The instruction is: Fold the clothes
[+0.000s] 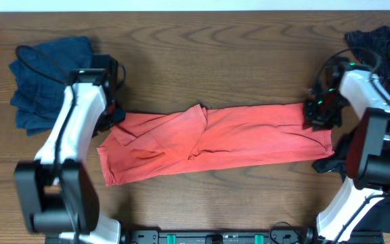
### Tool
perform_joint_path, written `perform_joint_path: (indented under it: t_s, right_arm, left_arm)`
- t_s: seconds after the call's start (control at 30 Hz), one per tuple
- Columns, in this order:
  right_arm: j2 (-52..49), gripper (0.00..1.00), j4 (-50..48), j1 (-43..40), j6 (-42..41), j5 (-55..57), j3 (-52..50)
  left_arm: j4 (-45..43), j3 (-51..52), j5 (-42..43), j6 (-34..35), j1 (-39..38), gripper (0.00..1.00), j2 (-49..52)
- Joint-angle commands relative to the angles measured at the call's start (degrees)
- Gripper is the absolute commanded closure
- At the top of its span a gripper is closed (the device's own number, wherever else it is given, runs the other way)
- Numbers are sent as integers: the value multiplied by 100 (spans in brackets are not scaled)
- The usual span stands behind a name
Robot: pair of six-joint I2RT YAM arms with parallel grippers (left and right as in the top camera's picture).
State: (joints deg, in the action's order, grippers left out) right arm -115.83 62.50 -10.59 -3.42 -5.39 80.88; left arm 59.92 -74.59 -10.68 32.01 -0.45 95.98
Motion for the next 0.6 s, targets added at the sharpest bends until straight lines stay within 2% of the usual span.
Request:
perform_joint_path:
  t_s: [0.0,0.1,0.17,0.27,0.57]
  right_arm:
    - [498,67,7,-278,-105,87,227]
    - [673,43,44,-522,-94,87,227]
    - [675,36,142,-680,79,83,225]
    - [658,33,181,-826,295,76,120]
    - [411,35,-367,-872,791,-310,-422]
  left_arm:
    - [-214,-140,1204,-525,-105,45,-238]
    - [-452,-133,1620,-697,-345,46,-197]
    - [-540,-109,1650,-697,-579,46,-133]
    - [-634,4,1652,-693,-962,46,-44]
    - [-1147,216,1738,-621,-2216,45,686]
